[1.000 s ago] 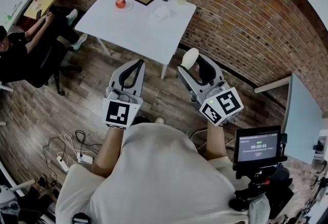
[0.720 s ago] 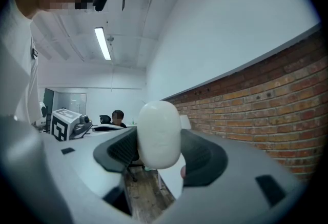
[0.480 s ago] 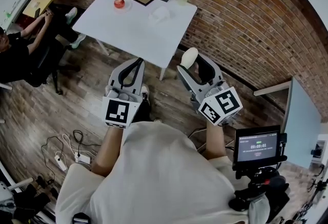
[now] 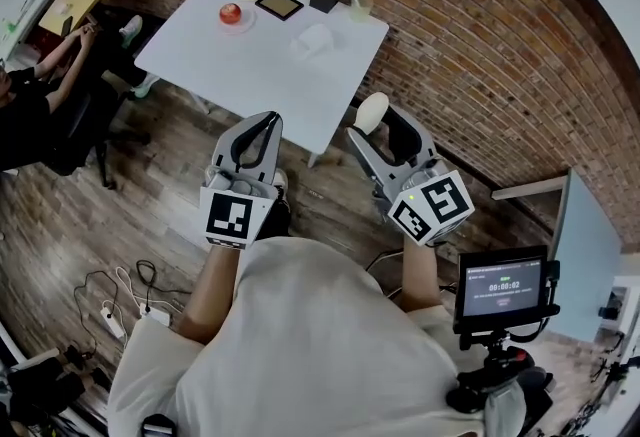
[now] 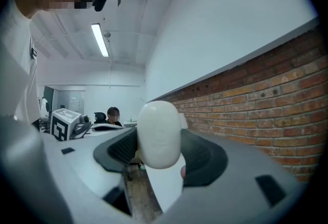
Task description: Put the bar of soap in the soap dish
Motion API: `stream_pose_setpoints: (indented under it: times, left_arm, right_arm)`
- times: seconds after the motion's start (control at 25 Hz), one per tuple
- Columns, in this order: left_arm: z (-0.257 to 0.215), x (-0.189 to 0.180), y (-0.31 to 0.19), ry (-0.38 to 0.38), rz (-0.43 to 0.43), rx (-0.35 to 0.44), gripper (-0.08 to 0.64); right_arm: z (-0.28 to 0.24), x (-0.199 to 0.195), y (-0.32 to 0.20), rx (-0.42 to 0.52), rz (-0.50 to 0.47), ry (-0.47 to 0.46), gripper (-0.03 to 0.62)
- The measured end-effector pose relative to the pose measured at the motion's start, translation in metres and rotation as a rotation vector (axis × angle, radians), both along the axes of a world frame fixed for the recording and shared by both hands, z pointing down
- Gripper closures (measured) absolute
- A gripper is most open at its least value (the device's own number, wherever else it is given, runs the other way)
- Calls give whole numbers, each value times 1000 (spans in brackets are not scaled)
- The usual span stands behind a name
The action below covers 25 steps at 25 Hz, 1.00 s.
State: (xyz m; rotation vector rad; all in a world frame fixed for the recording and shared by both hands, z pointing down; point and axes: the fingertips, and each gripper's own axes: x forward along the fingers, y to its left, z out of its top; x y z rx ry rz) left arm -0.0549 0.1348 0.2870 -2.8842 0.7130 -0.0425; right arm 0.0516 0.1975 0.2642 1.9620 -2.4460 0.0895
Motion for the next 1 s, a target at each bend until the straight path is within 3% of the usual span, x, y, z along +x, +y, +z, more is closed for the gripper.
stream_pose_setpoints:
  times: [0.28,1.0]
  left_arm:
    - [-1,12,-33,4,6,0,546]
    - [9,69,-174,-21,17,-67,546]
  right_arm:
    - [4,11,-34,-23,2,3,328]
    - [10,68,-179,-93,-5,21,328]
